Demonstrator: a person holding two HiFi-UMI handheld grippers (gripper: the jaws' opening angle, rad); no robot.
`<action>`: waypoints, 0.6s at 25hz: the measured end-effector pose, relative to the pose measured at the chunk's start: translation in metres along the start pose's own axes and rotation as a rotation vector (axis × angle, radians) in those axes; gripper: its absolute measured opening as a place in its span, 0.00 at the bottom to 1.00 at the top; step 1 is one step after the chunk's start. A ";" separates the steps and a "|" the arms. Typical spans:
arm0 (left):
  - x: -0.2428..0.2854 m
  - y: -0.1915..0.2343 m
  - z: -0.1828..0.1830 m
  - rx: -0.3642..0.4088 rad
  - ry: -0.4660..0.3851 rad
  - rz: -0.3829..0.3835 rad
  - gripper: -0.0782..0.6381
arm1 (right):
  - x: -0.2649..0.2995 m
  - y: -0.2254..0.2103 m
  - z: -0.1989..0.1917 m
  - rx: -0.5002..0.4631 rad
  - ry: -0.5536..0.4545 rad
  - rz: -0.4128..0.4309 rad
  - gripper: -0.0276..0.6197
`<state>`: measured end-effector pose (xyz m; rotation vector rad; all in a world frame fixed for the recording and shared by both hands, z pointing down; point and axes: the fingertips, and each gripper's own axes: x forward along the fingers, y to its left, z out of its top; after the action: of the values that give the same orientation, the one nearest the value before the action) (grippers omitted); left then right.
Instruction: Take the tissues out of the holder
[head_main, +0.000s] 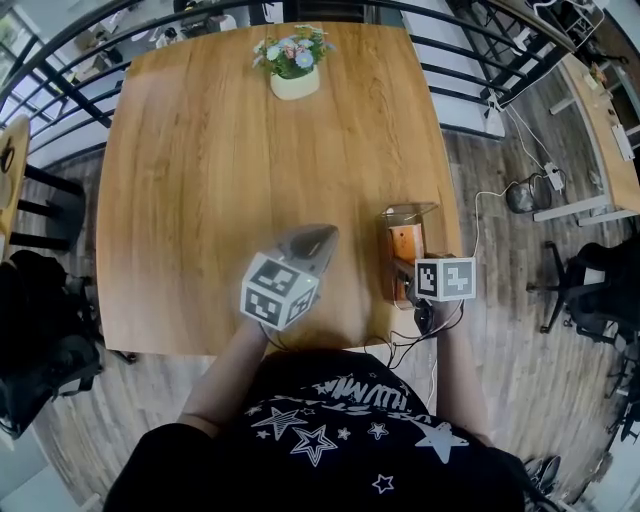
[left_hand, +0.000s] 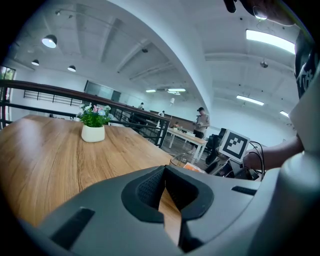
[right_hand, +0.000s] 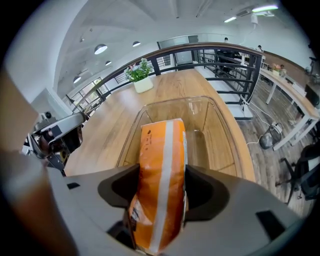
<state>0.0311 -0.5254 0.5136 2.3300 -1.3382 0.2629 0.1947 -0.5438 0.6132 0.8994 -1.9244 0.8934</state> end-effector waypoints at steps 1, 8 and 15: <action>-0.001 -0.002 -0.001 0.003 0.001 0.000 0.13 | -0.001 0.000 0.000 -0.002 -0.004 -0.001 0.47; -0.017 -0.015 -0.003 0.018 0.000 0.014 0.13 | -0.019 0.003 0.007 -0.017 -0.068 -0.021 0.46; -0.031 -0.038 -0.010 0.042 -0.017 0.024 0.13 | -0.057 -0.001 0.015 -0.038 -0.216 -0.032 0.46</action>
<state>0.0486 -0.4806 0.5002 2.3573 -1.3817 0.2822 0.2133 -0.5423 0.5573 1.0364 -2.0965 0.7642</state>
